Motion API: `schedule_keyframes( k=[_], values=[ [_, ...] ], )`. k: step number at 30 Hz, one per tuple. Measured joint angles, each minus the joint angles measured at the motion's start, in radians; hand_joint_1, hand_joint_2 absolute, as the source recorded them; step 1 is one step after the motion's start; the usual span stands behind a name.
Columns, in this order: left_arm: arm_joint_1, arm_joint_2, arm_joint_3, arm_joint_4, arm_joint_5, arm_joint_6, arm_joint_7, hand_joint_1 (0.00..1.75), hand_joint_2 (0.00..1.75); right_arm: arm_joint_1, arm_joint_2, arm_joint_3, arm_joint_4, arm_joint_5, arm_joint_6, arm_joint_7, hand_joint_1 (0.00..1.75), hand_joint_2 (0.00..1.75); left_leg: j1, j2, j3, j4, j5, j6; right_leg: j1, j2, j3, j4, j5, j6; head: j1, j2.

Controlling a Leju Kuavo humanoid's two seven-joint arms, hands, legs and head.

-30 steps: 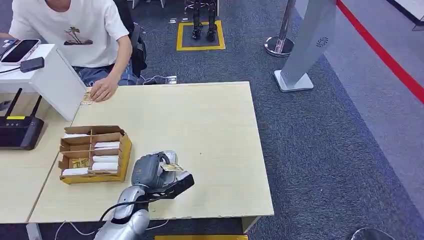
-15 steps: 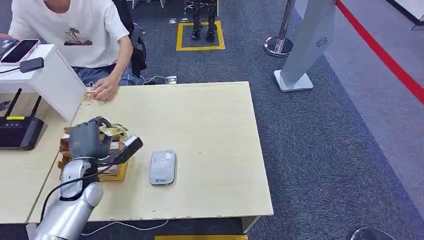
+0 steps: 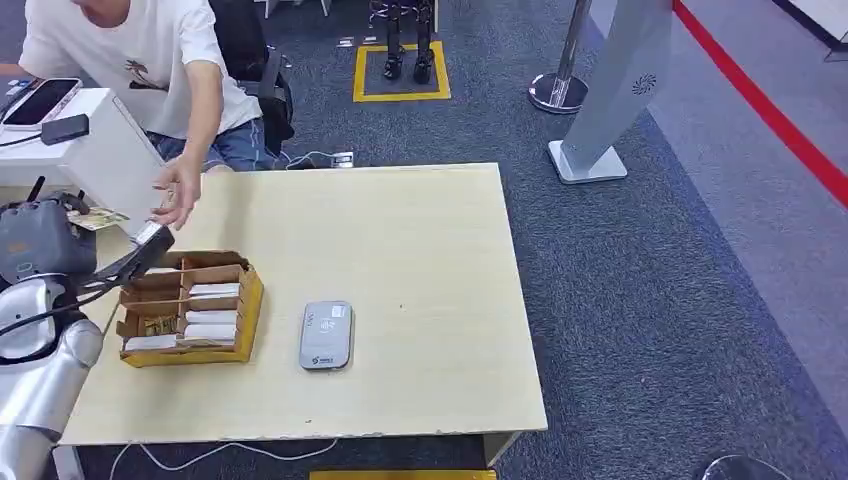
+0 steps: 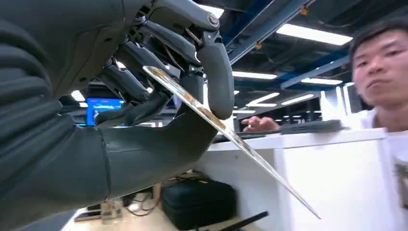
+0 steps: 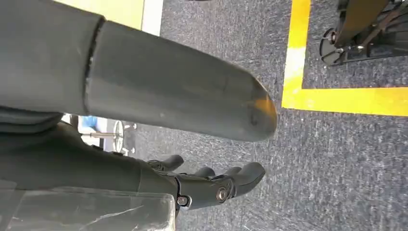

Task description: Pass the card to the sensor for recognition and then transmit it.

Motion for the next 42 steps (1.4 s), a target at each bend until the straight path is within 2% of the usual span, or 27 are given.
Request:
schedule_keyframes(
  k=[8,15,20,21,22,23,24,30,38,39,42],
  values=[
    [-0.03,0.009,0.018,0.079,-0.001,-0.003,0.002,1.75,1.75,-0.006,0.0,0.003,0.0,-0.015,0.0,-0.003,0.0,0.0,-0.001,0.0,0.0,0.0,0.0,0.0,0.0,0.0,0.0,0.0,0.0,0.0,0.0,0.0],
    [-0.037,-0.003,0.018,0.091,0.014,-0.027,-0.011,1.75,1.75,-0.007,0.0,0.003,0.0,-0.021,0.0,-0.004,0.0,0.0,-0.001,0.0,0.0,0.0,0.0,0.0,0.0,0.0,0.0,0.0,0.0,0.0,0.0,0.0],
    [-0.037,-0.017,0.018,0.091,0.061,-0.056,-0.027,1.75,1.75,-0.007,0.0,0.003,0.0,-0.035,0.0,-0.006,0.0,0.0,0.0,0.001,0.0,0.0,0.0,0.0,0.0,0.0,-0.001,0.0,0.0,0.0,0.0,0.0],
    [-0.037,-0.019,0.018,0.091,0.078,-0.064,-0.033,0.54,1.75,-0.007,0.0,0.003,0.0,-0.035,0.0,-0.006,0.0,0.0,0.0,0.001,0.0,0.0,0.0,0.0,0.0,0.0,-0.001,0.0,0.0,0.0,0.0,0.0],
    [-0.037,-0.022,0.019,0.091,0.095,-0.071,-0.038,0.0,1.75,-0.006,0.0,0.003,0.0,-0.035,0.0,-0.006,0.0,0.0,0.0,0.001,0.0,0.0,0.0,0.0,0.0,0.0,-0.001,0.0,0.0,0.0,0.0,0.0],
    [-0.037,-0.024,0.019,0.09,0.108,-0.073,-0.044,0.0,1.75,-0.006,0.0,0.003,0.0,-0.035,0.0,-0.006,0.0,0.0,0.0,0.001,0.0,0.0,0.0,0.0,0.0,0.0,-0.001,0.0,0.0,0.0,0.0,0.0],
    [-0.037,-0.027,0.019,0.087,0.121,-0.074,-0.047,0.0,0.0,-0.006,0.0,0.003,0.0,-0.037,0.0,-0.006,0.0,0.0,0.0,0.0,0.0,0.0,0.0,0.0,0.0,0.0,-0.001,0.0,0.0,0.0,0.0,0.0],
    [-0.03,-0.04,0.024,0.053,0.215,-0.083,-0.07,0.0,0.0,-0.004,0.0,0.003,0.0,-0.049,0.0,-0.01,0.0,0.0,0.0,0.0,0.0,0.0,0.0,0.0,0.0,0.0,-0.001,0.0,0.0,0.0,0.0,0.0],
    [0.012,-0.05,0.034,-0.056,0.327,-0.133,-0.1,0.0,0.0,0.01,0.0,0.003,0.0,-0.069,-0.001,-0.022,0.0,0.0,0.0,0.0,0.0,0.0,0.0,0.0,0.0,0.0,-0.001,0.0,0.0,0.0,0.0,0.0],
    [0.022,-0.052,0.034,-0.077,0.34,-0.138,-0.105,0.0,1.75,0.012,0.0,0.003,0.0,-0.072,-0.002,-0.024,0.0,0.0,0.0,0.0,0.0,0.0,0.0,0.0,0.0,0.0,-0.001,0.0,0.0,0.0,0.0,0.0],
    [0.053,-0.055,0.034,-0.141,0.372,-0.162,-0.111,0.0,1.75,0.018,0.0,0.003,0.0,-0.077,-0.004,-0.027,0.0,0.0,0.0,0.0,0.0,0.0,0.0,0.0,0.0,0.0,-0.001,0.0,0.0,0.0,0.0,0.0]
  ],
)
